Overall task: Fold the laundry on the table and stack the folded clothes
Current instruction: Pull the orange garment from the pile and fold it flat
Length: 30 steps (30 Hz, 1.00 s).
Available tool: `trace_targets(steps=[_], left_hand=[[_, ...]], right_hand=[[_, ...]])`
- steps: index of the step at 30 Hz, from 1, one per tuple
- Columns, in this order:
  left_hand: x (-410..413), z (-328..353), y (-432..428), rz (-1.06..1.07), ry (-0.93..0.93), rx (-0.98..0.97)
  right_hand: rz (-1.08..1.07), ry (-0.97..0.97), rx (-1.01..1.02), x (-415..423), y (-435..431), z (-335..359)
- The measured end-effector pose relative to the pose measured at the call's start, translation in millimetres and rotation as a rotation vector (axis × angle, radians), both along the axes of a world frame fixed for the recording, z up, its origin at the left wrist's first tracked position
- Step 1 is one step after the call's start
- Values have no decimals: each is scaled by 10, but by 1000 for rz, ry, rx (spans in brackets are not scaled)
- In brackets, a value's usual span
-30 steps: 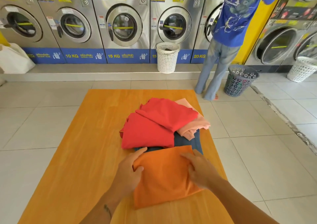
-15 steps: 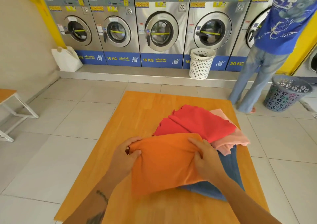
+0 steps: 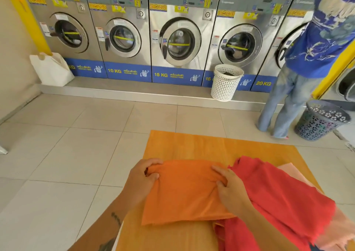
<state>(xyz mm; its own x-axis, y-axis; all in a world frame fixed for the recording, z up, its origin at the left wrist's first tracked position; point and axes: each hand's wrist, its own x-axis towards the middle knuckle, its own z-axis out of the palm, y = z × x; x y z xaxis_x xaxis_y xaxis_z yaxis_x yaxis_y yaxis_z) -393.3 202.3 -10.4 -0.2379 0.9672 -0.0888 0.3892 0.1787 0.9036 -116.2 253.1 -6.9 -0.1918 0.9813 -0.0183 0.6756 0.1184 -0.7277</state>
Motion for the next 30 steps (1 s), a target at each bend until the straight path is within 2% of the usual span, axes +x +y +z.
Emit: trace_targets(steps=[7,10,12,14,17,21,24,27,30], left_hand=[[-312,-224,1232,-98,74,49],[-370,-424,1670,-81,142,77],[-427,-664,1815,-108,309,63],[-479,-926,1834,-142,589,85],[-505,-1117,1784,-100,734,137],[-477,-1005,1789,-92,965,104],[-343,-838,1651,-108,1063,57],[-99,-686,1347,-111,1031,85],[327,-569,922,-150,877,72]], right_hand=[[-85,-86,-114,-347,892,-158],[-95,-212,-119,-439,1281,-234],[-46,-386,-179,-475,1430,-341],[29,-576,-277,-504,1431,-486],[34,-724,-262,-514,1325,-693],[61,-728,-297,-506,1360,-660],[89,-607,-359,-421,1347,-545],[107,-442,-300,-281,1151,-342],[174,-341,-192,22,777,-76]])
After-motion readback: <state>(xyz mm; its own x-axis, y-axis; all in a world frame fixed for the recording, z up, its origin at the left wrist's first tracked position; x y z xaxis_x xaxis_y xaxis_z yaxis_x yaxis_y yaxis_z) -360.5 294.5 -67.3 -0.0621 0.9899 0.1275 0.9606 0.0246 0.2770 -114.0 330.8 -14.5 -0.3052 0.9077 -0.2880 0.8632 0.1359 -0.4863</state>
